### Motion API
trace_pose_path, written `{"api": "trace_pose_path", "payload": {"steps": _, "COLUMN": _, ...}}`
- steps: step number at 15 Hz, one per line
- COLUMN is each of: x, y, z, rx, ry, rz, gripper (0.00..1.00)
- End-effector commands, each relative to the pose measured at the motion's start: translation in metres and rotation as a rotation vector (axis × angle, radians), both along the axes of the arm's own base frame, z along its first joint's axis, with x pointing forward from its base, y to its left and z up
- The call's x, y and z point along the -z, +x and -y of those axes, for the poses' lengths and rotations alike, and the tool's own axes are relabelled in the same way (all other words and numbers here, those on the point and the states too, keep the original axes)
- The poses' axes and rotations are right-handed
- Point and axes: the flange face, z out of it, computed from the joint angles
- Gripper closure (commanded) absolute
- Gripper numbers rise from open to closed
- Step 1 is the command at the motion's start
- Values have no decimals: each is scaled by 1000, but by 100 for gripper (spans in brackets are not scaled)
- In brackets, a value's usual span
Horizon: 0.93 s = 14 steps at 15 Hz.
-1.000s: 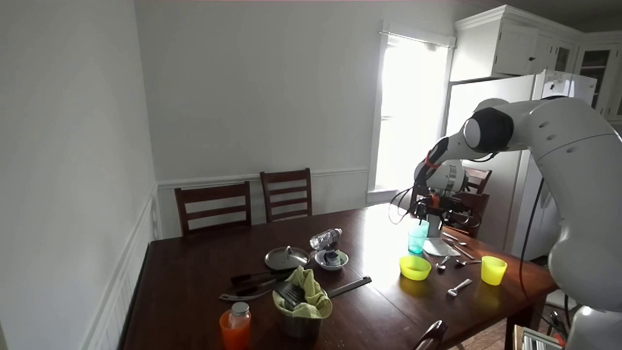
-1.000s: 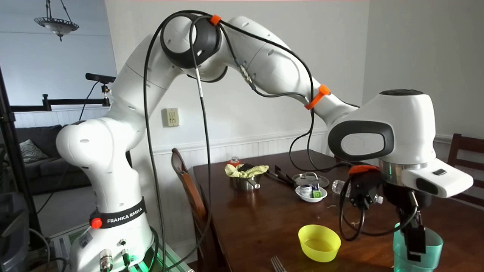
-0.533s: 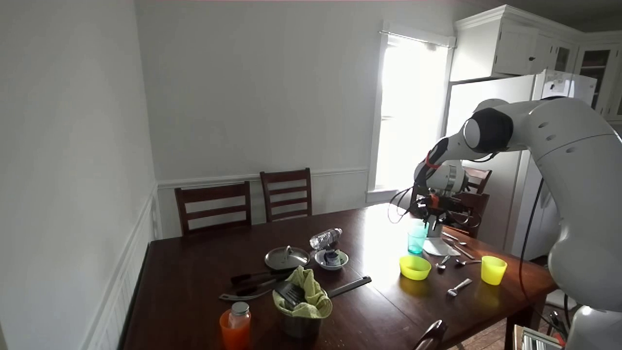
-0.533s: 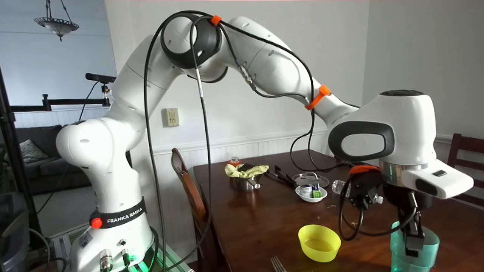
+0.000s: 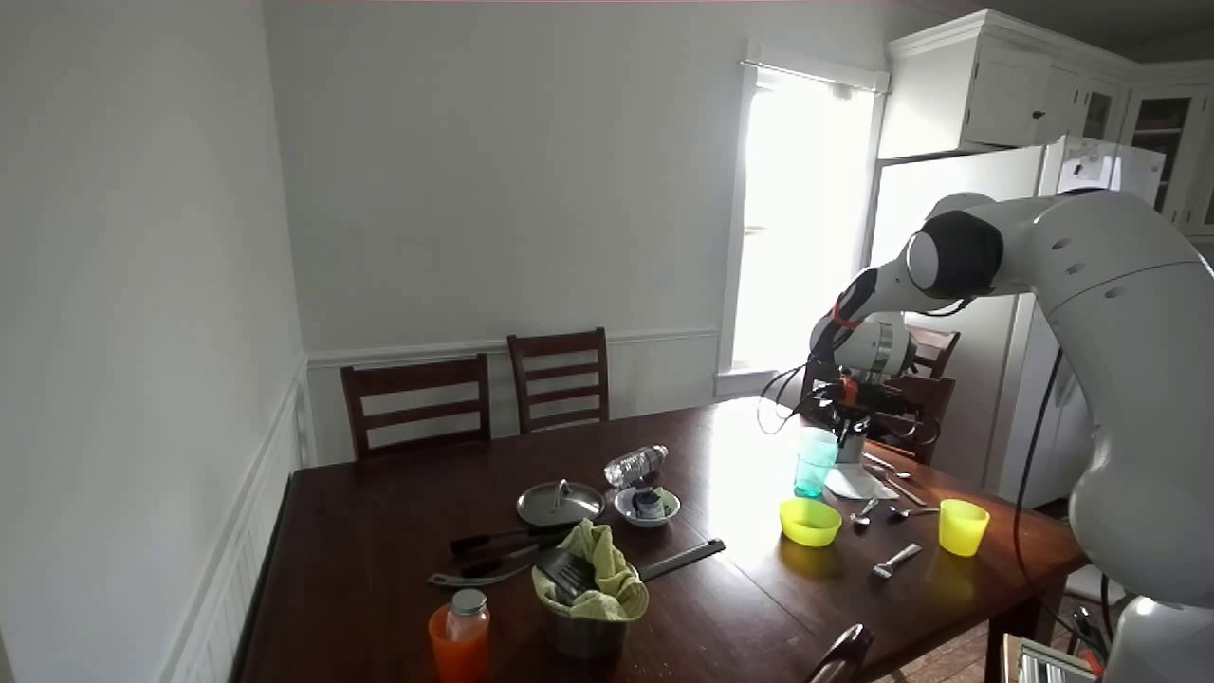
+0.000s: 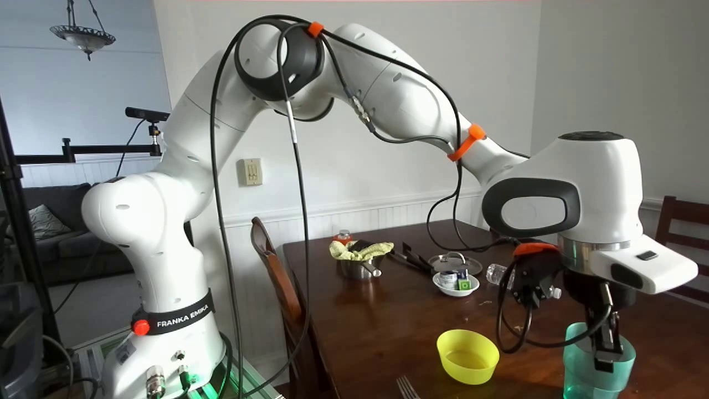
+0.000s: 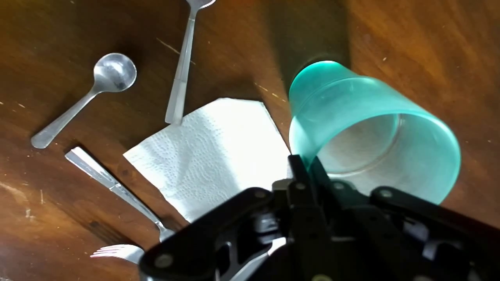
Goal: Pick up the green cup and use it to push the yellow bowl a little to the left, put the green cup in the yellow bowl, pick up the silver fork and put it in the green cup
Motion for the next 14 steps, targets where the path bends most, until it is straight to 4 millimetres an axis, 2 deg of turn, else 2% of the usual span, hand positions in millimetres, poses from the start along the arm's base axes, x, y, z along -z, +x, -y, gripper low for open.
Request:
{"api": "trace_pose_path", "payload": {"steps": 1, "x": -4, "y": 3, "z": 7, "rx": 29, "ry": 38, "rz": 36, "gripper": 99}}
{"api": "trace_pose_path", "payload": {"steps": 4, "x": -16, "y": 6, "z": 0, "rx": 27, "ry": 60, "rz": 41, "gripper": 99}}
{"api": "trace_pose_path", "payload": {"steps": 10, "x": -57, "y": 10, "z": -25, "rx": -20, "ry": 134, "rz": 33, "gripper": 99}}
{"api": "trace_pose_path", "payload": {"steps": 14, "x": -84, "y": 6, "z": -45, "rx": -57, "ry": 191, "rz": 5, "gripper": 99}}
